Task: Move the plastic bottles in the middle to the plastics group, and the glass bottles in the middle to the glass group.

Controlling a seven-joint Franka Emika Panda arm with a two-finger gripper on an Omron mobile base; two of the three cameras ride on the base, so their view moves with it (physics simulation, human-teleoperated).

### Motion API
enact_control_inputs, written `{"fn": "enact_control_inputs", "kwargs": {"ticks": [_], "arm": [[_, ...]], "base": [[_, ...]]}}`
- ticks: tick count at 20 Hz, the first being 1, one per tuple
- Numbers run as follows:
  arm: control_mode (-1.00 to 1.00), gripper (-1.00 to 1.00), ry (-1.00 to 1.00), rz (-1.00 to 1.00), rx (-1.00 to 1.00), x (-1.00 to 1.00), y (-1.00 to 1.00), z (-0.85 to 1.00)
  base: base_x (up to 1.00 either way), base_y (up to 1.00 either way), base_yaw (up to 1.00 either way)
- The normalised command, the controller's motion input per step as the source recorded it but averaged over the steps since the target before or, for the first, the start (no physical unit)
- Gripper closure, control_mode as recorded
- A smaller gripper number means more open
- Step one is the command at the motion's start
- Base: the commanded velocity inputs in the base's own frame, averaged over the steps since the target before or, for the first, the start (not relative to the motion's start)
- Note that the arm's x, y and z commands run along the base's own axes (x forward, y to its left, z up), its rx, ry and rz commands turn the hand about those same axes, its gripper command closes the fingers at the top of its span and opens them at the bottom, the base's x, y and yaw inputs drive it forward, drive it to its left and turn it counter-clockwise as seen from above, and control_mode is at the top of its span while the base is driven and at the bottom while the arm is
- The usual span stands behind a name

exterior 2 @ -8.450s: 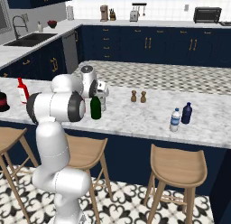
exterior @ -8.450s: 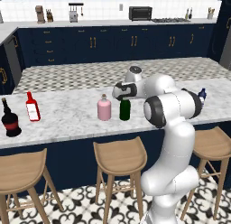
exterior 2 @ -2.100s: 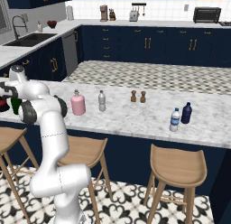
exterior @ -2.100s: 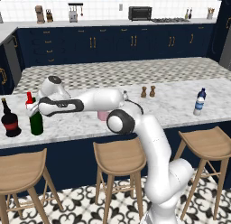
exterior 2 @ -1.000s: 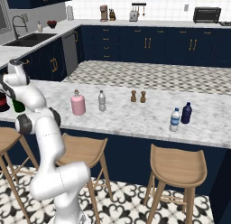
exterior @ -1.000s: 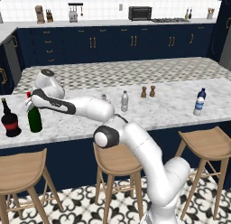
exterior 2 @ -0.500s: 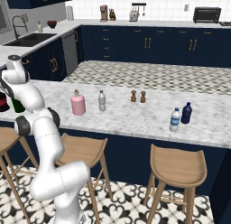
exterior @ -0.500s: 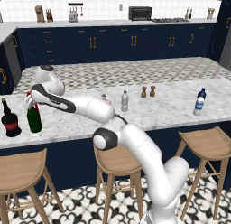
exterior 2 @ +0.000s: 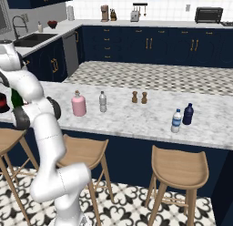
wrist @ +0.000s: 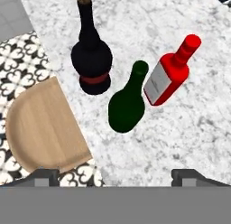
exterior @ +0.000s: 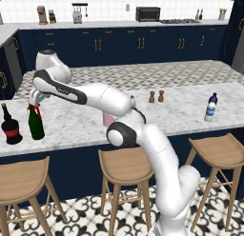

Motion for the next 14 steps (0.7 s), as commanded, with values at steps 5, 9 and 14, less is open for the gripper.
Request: {"fn": "enact_control_inputs", "kwargs": {"ticks": [5, 9, 14], "arm": [[-1.00, -1.00, -0.33, 0.00, 0.14, -0.99, -0.74, -0.30], [-1.00, -1.00, -0.32, 0.00, 0.17, -0.93, -0.88, -0.24], [-1.00, -1.00, -0.09, 0.00, 0.12, -0.67, -1.00, 0.00]], "base": [[0.00, 0.00, 0.00], [0.00, 0.00, 0.00], [0.00, 0.00, 0.00]]}}
